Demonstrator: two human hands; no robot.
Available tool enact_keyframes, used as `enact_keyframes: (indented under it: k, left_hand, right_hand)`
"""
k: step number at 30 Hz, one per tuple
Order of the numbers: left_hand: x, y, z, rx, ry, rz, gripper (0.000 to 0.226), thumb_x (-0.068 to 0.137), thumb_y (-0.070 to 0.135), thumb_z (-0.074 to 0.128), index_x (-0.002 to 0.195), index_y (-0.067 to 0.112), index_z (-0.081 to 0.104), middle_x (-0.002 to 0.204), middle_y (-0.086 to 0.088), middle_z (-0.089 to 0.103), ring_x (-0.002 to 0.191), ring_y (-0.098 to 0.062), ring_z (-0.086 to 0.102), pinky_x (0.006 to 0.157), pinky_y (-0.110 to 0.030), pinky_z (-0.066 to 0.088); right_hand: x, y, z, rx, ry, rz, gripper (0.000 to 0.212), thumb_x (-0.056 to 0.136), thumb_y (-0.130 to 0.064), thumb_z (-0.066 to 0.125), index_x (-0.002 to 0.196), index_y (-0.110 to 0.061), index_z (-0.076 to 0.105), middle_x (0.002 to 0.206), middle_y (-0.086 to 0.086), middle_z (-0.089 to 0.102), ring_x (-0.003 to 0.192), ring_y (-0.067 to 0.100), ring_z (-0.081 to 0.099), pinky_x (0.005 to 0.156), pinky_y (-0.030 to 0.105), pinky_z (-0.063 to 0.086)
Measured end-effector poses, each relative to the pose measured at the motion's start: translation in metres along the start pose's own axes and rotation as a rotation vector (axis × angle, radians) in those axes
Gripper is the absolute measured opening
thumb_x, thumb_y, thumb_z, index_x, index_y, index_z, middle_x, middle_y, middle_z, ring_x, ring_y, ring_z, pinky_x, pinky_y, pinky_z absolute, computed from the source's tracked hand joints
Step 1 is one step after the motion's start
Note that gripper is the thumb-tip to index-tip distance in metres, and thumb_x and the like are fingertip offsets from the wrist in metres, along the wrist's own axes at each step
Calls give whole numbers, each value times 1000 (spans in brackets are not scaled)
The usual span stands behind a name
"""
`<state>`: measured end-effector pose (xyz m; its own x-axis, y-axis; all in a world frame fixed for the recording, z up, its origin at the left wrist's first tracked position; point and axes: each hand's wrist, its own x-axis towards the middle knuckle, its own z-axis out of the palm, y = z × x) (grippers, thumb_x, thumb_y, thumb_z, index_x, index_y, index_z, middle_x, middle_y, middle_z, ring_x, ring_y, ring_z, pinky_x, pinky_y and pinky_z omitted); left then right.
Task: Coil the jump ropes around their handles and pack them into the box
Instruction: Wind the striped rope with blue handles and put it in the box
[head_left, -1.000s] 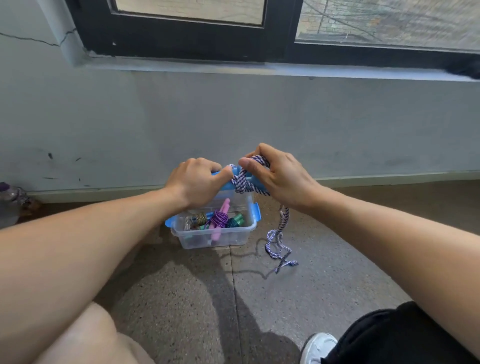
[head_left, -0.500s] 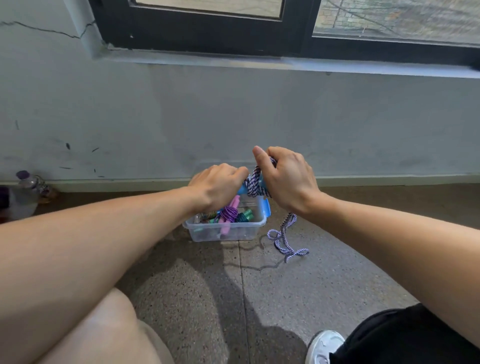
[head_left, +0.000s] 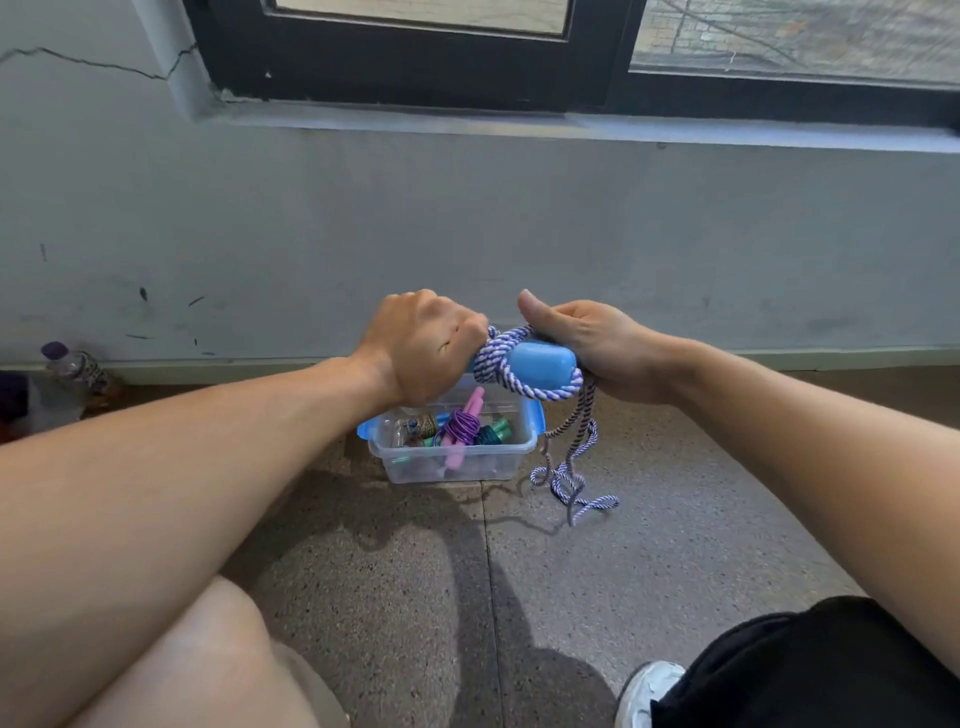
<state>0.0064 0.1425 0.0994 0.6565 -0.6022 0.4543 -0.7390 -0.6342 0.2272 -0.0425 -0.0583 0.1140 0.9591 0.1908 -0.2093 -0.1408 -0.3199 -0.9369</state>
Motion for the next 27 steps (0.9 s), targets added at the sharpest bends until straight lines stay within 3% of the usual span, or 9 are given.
enact_keyframes:
  k: [1, 3, 5, 8, 13, 17, 21, 23, 27]
  left_hand:
    - [0, 1, 0, -25, 33, -25, 50, 80, 49, 12, 60, 11, 37, 56, -5, 44, 60, -34, 39, 53, -36, 23]
    - [0, 2, 3, -131, 87, -138, 53, 79, 50, 14, 60, 7, 38, 56, -9, 41, 61, -35, 38, 54, -39, 29]
    - [2, 2, 9, -302, 123, -333, 56, 78, 53, 17, 56, 7, 40, 56, -14, 44, 61, -36, 41, 56, -41, 37]
    - [11, -2, 16, -555, 173, -635, 64, 74, 58, 22, 57, 8, 59, 68, -24, 64, 72, -44, 59, 65, -48, 50]
    - [10, -17, 17, -188, 96, -936, 64, 95, 44, 21, 97, 6, 72, 110, -23, 69, 97, -39, 60, 76, -37, 39]
    - [0, -18, 14, 160, -11, -756, 57, 103, 36, 23, 99, 3, 69, 112, -25, 68, 100, -42, 63, 82, -40, 44]
    - [-9, -26, 15, 258, -131, -507, 45, 101, 34, 21, 77, 16, 55, 100, -18, 69, 78, -35, 55, 69, -37, 37]
    - [-9, -22, 15, 232, -181, -365, 42, 101, 33, 22, 75, 17, 51, 100, -17, 69, 83, -37, 58, 69, -37, 35]
    - [-9, -4, 9, 175, -150, -111, 51, 102, 34, 22, 68, 12, 53, 90, -20, 69, 86, -42, 62, 66, -36, 31]
  right_hand:
    - [1, 2, -3, 29, -5, 3, 82, 77, -77, 61, 95, 3, 66, 87, 14, 53, 79, 25, 42, 70, 37, 32]
    - [3, 7, -7, 63, 4, -1, 46, 97, -53, 54, 80, -11, 59, 67, 8, 42, 60, 20, 28, 56, 30, 18]
    - [4, 13, -4, 73, 63, 9, 38, 107, -29, 42, 71, -21, 53, 57, -4, 39, 53, 12, 21, 50, 27, 12]
    - [3, 10, 22, -56, 176, -1, 46, 106, -43, 37, 80, -16, 63, 56, -4, 44, 45, 10, 31, 43, 24, 24]
    - [-13, -4, 64, -743, 131, -114, 32, 104, -36, 39, 88, -16, 58, 76, 2, 65, 65, 19, 58, 59, 35, 37]
    - [-22, -25, 65, -1022, 108, -167, 33, 101, -36, 46, 72, -19, 50, 71, 2, 58, 66, 26, 57, 56, 33, 35]
    - [-23, -39, 38, -1087, 255, -216, 30, 94, -52, 58, 87, -24, 65, 79, -2, 62, 76, 27, 57, 64, 33, 43]
    - [-21, -39, 23, -963, 258, -241, 27, 86, -54, 68, 88, -27, 70, 76, -7, 65, 72, 18, 56, 64, 32, 45]
    - [-15, -28, -5, -369, 118, -255, 21, 76, -30, 84, 86, -13, 77, 77, 8, 73, 66, 7, 54, 66, 27, 42]
